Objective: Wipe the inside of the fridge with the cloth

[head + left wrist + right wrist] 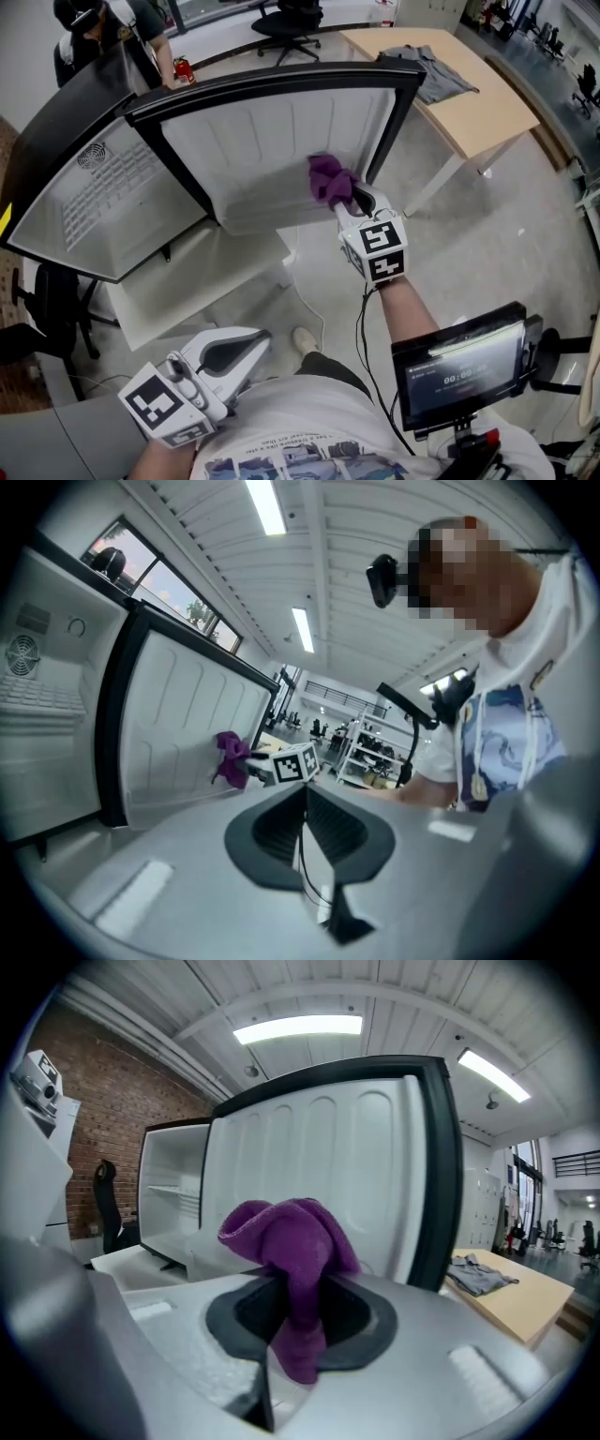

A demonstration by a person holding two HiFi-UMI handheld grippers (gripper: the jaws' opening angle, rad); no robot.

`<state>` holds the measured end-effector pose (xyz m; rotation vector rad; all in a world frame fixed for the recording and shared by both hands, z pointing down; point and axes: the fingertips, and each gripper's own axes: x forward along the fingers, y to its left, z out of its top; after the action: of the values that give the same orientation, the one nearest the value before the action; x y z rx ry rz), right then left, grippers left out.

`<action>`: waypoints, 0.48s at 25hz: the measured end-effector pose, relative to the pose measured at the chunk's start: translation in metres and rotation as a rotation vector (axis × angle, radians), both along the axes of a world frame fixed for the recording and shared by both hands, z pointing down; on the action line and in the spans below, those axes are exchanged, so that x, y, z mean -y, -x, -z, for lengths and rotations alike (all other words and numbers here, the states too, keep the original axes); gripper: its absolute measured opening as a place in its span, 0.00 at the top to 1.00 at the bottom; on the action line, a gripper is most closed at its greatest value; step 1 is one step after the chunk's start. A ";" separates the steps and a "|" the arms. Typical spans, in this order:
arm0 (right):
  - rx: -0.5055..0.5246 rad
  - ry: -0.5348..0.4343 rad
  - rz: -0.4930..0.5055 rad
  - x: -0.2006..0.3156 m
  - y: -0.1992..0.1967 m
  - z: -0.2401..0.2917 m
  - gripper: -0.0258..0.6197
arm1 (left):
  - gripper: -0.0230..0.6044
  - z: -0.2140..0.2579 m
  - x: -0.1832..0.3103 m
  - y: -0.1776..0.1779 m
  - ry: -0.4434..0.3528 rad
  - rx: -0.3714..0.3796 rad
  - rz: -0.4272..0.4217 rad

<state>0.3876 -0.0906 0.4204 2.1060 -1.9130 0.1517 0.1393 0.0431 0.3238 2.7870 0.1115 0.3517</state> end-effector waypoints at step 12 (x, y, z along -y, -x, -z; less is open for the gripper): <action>0.002 0.007 0.304 0.071 0.125 -0.007 0.85 | 0.95 0.004 0.010 0.032 -0.004 0.012 0.100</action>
<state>0.2630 -0.1618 0.4271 1.7824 -2.1992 0.0951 0.1069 0.0332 0.3197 2.7808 -0.0315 0.3445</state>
